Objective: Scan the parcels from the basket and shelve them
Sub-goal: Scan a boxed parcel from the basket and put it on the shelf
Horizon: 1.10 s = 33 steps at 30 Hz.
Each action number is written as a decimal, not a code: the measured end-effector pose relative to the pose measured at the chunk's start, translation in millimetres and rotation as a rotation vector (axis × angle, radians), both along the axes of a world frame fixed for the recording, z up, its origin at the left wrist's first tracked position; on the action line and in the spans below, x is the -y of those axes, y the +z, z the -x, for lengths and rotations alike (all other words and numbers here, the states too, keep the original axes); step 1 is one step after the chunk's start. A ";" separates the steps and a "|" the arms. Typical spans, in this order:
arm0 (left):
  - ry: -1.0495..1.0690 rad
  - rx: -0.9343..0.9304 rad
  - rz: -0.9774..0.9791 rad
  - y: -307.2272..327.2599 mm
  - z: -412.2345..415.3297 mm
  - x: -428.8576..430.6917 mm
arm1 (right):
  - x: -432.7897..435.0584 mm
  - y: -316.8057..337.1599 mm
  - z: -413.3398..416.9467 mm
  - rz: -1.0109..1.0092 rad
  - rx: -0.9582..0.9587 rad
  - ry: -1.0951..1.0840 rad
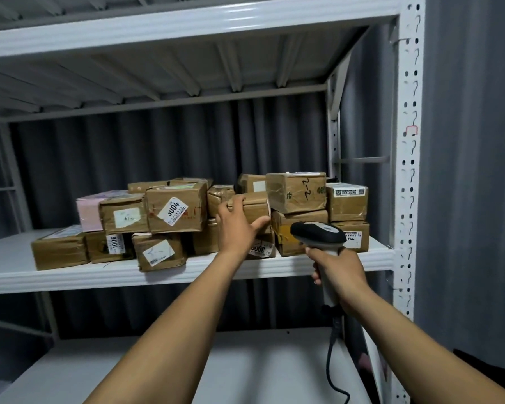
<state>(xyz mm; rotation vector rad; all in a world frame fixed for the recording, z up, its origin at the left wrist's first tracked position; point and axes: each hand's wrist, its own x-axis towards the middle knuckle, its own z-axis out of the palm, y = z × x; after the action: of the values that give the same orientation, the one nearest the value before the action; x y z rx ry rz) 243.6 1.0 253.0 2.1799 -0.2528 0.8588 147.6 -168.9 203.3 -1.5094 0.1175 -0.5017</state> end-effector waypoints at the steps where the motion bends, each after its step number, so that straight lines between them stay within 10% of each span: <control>1: -0.008 -0.007 -0.021 1.5 -2.1 -2.7 | 0.3 -0.3 -0.8 -0.002 -0.003 -0.003; 11: 0.151 0.319 -0.754 -25.5 12.6 -37.9 | -2.2 1.3 -1.8 0.019 -0.030 -0.023; 15: 0.139 0.175 -0.969 -40.0 13.4 -47.0 | -5.6 2.2 0.6 0.042 -0.047 -0.016; 33: -0.007 -0.047 -0.858 -136.9 86.0 -70.5 | -30.1 -72.0 60.6 0.258 -0.169 0.121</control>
<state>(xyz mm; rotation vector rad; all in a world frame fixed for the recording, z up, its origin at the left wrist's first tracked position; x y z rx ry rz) 157.6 71.5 116.1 2.9717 -0.7067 0.7692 87.0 -138.8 131.3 -1.7996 0.0943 -0.2995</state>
